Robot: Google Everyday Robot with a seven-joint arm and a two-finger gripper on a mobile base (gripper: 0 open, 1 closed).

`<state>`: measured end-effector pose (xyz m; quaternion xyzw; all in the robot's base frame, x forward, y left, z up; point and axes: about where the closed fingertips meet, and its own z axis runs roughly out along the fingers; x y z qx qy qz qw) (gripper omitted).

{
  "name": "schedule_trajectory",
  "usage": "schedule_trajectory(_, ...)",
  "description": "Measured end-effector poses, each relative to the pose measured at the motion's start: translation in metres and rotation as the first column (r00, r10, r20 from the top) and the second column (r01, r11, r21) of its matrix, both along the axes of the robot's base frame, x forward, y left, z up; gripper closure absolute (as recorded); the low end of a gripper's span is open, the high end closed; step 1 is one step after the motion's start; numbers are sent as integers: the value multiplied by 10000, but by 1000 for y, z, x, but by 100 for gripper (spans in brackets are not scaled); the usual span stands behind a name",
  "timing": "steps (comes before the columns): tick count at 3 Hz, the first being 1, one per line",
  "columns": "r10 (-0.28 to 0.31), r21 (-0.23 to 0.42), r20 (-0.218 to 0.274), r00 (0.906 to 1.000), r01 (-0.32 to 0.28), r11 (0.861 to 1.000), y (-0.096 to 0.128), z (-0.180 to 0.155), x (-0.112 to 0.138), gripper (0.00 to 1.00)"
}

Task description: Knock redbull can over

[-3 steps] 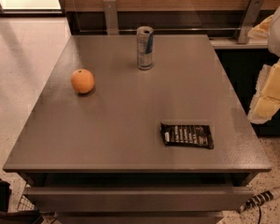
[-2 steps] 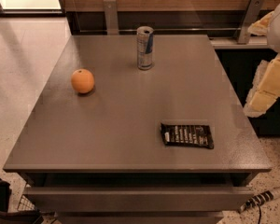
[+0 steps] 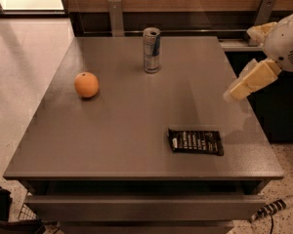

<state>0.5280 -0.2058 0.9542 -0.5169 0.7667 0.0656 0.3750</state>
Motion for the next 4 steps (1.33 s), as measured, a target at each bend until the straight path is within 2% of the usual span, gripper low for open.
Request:
schedule_trajectory(1, -183, 1744, 1110, 9936, -13, 9847, 22, 2, 39, 0)
schedule_trajectory(2, -809, 2780, 2277, 9704, 148, 9605, 36, 18, 84, 0)
schedule_trajectory(3, -1283, 2928, 2701, 9543, 455, 9551, 31, 28, 97, 0)
schedule_trajectory(4, -1282, 2928, 2701, 9543, 454, 9551, 31, 28, 97, 0)
